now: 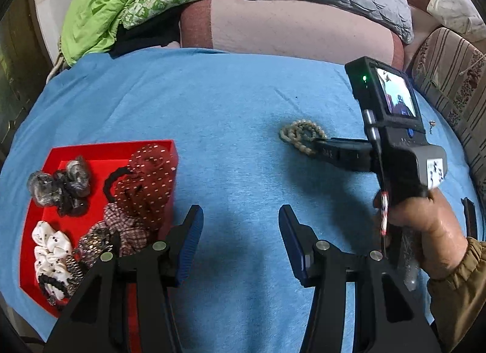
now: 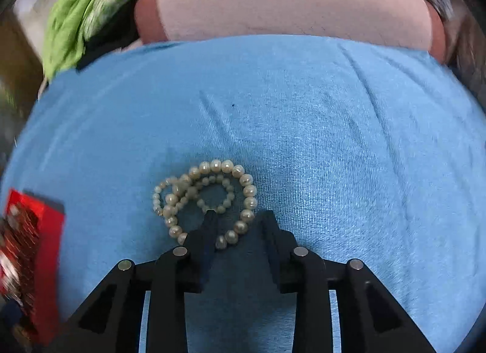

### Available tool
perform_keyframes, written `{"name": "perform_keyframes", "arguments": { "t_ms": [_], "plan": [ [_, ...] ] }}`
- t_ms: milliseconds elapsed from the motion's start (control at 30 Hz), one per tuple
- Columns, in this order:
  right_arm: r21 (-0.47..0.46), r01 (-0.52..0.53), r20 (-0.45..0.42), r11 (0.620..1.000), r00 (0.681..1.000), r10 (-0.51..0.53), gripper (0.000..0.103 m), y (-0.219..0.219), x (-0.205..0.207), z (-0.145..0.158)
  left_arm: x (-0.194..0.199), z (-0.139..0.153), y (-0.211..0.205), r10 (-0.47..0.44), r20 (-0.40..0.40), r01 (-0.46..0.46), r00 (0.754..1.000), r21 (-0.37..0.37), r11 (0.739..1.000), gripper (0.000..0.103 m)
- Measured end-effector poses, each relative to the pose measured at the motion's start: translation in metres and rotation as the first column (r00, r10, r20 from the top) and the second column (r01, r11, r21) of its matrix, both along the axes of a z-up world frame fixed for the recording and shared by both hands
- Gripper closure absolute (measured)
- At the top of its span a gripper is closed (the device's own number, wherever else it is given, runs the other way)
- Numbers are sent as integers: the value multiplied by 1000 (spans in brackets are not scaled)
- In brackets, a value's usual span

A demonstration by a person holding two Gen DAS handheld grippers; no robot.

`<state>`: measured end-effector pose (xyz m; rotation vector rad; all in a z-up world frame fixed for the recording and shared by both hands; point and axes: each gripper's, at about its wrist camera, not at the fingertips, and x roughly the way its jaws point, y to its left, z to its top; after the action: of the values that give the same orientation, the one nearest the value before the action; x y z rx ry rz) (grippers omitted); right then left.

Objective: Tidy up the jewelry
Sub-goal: 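Close the right gripper on the large pearl bracelet and lift it, then grasp the thin white bead bracelet with the left gripper while the right holds the pearl bracelet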

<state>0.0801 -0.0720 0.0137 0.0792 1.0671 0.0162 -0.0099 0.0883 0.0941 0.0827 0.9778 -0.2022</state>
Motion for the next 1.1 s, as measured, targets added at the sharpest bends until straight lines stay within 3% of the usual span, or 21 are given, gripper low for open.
{"name": "perform_keyframes", "arguments": {
  "t_ms": [67,333,467,600,700,867,1100],
  "plan": [
    [0,-2,-12,1000,1000,2,92,-11,-6,1,2,1,-5,-11,3,11,1000,2,1000,53],
    [-26,105,-21,994,994,-105,92,-106,-82,2,17,-7,-39,-83,-17,83,996,-14,996,53],
    [111,119,48,987,991,-125,92,-141,-119,-2,19,-21,-78,-181,-41,179,983,-45,983,53],
    [203,130,98,971,984,-152,92,-147,-122,-8,19,-39,-127,-317,-62,312,947,-73,947,53],
    [202,112,109,973,985,-136,92,-143,-115,-9,25,-48,-155,-374,-51,370,926,-69,926,56],
    [249,106,106,963,985,-136,92,-147,-112,-11,45,-66,-178,-409,-93,401,908,-93,911,72],
    [241,98,108,966,986,-127,92,-144,-112,-11,46,-75,-188,-448,-100,432,888,-148,890,76]
  ]
}}
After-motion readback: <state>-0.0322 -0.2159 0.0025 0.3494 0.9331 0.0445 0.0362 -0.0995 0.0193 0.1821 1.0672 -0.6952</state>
